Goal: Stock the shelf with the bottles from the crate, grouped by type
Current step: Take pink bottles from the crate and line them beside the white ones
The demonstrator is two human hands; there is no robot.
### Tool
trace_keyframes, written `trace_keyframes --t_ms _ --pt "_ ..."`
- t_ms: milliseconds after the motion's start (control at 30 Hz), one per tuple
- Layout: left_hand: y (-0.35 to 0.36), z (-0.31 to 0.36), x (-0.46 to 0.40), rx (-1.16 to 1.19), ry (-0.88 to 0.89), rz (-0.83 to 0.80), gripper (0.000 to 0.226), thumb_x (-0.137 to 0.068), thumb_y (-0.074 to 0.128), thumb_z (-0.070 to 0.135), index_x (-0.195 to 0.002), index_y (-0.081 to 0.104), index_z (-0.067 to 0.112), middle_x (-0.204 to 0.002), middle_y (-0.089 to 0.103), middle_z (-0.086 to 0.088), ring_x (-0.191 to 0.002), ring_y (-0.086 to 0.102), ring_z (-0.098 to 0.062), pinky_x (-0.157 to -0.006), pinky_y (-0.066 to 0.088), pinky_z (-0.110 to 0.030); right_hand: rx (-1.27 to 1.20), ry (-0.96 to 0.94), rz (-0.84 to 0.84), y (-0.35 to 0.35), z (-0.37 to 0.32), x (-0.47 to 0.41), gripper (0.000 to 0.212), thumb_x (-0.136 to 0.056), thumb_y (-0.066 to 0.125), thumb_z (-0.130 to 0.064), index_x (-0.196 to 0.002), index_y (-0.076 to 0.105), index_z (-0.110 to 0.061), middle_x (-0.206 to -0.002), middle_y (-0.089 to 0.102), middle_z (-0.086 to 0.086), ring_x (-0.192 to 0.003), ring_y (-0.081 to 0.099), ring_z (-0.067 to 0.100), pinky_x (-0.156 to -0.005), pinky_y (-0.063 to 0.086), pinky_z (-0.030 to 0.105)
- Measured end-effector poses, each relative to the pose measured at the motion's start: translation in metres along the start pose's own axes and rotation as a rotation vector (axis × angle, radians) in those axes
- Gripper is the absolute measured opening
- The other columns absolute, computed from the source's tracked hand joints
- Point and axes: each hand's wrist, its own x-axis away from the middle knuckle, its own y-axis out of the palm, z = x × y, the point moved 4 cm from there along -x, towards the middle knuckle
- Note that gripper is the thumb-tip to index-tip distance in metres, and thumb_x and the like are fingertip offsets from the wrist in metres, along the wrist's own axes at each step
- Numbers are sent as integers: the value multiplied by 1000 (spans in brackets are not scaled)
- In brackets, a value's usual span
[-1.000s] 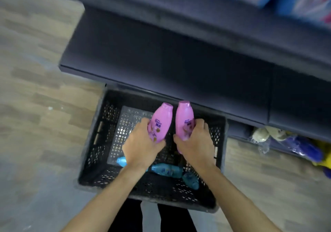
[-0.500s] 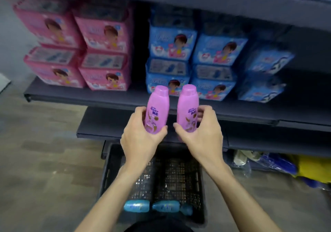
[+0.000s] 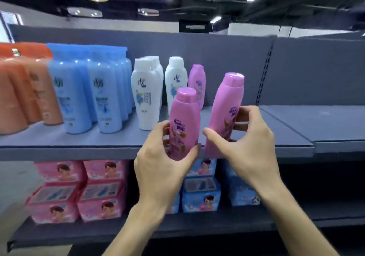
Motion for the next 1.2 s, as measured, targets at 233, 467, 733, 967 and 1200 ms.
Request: trace_keyframes --t_ms 233,467,733,967,1200 --pt "43 20 -54 -59 -24 -61 48 -69 78 52 -101 51 28 -86 63 15 -81 63 -11 -74 53 -37 120 57 -40 -1 32 -69 57 -62 85 -51 -97 47 -27 -99 62 -8 -89 61 10 -70 46 27" --pt "121 -1 -88 -224 -150 -195 48 -79 73 44 -99 38 18 -101 57 0 -96 59 -28 -69 38 -32 255 166 -116 12 83 -101 62 -66 85 -47 -101 44 -17 -102 55 1 -85 52 19 -72 45 35" --pt "186 -11 -125 -309 -203 -184 52 -88 70 31 -119 38 4 -123 52 -13 -113 55 -32 -88 44 -36 250 165 -153 14 105 -119 66 -67 85 -44 -103 40 -14 -105 49 2 -90 54 24 -80 51 43" --pt "218 -21 -146 -482 -296 -77 60 -90 67 34 -128 35 0 -128 46 -14 -121 52 -29 -91 47 -32 223 140 -160 16 115 -123 66 -68 84 -48 -101 37 -17 -103 47 -1 -88 55 23 -77 51 46" --pt "228 -29 -151 -556 -351 -17 61 -89 67 36 -127 35 1 -128 45 -15 -117 52 -29 -79 51 -36 235 119 -165 16 117 -126 67 -68 84 -50 -101 36 -17 -103 47 -1 -87 54 23 -76 51 44"
